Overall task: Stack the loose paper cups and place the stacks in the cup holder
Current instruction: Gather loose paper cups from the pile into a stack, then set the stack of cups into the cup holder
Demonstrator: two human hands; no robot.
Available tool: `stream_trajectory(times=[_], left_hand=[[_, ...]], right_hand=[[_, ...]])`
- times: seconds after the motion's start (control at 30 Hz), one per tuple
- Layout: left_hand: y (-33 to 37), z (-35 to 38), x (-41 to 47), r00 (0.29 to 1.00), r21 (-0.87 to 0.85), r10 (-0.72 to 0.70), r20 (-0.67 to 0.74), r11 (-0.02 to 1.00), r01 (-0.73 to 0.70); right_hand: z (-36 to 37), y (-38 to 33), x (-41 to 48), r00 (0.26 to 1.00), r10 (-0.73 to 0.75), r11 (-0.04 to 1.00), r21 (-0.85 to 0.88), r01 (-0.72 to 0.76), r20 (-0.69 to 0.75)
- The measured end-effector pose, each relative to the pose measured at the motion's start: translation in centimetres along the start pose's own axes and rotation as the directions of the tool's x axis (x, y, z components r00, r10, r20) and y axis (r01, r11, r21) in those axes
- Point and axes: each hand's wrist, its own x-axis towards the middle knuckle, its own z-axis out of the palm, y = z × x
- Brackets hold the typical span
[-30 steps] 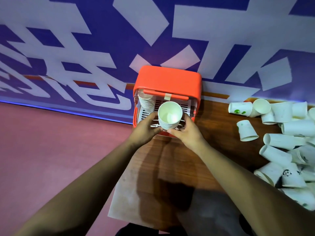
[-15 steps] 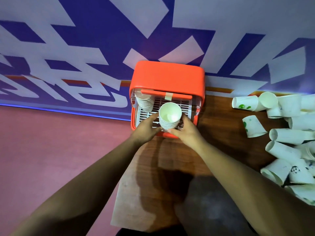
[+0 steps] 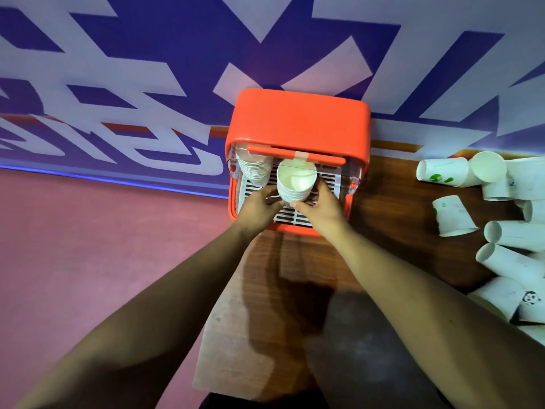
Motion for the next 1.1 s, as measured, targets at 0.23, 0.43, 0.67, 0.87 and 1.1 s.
stream_trajectory(times=[0.23,0.43,0.67,0.87,1.1], left_hand=[[0.3,-0.1,0.8,1.000,-0.058,0.000,0.025,0.998,0.002],[0.3,0.2,1.6,0.999,-0.103,0.026,0.043,0.994,-0.021],[0.2,0.1,1.3,0.999,-0.066,-0.014,0.035,0.998,0.016],[0.0,-0.2,-0.7,1.000,0.046,0.001,0.023,0.999,-0.002],[3.6,5.4,-3.3,0.978,0.015,0.127,0.167,0.991,-0.131]], right_hand=[[0.1,-0.5,1.5,0.998,-0.007,1.000,-0.021,0.006,-0.063],[0.6,-0.1,2.9,0.994,-0.005,0.997,-0.073,-0.003,-0.109],[0.5,0.2,2.5,0.993,0.027,0.994,-0.102,-0.039,-0.114],[-3.4,-0.5,-3.5,0.997,-0.011,0.984,-0.176,-0.004,-0.082],[-13.6,1.5,-10.6,0.940,0.074,0.942,-0.286,-0.176,-0.334]])
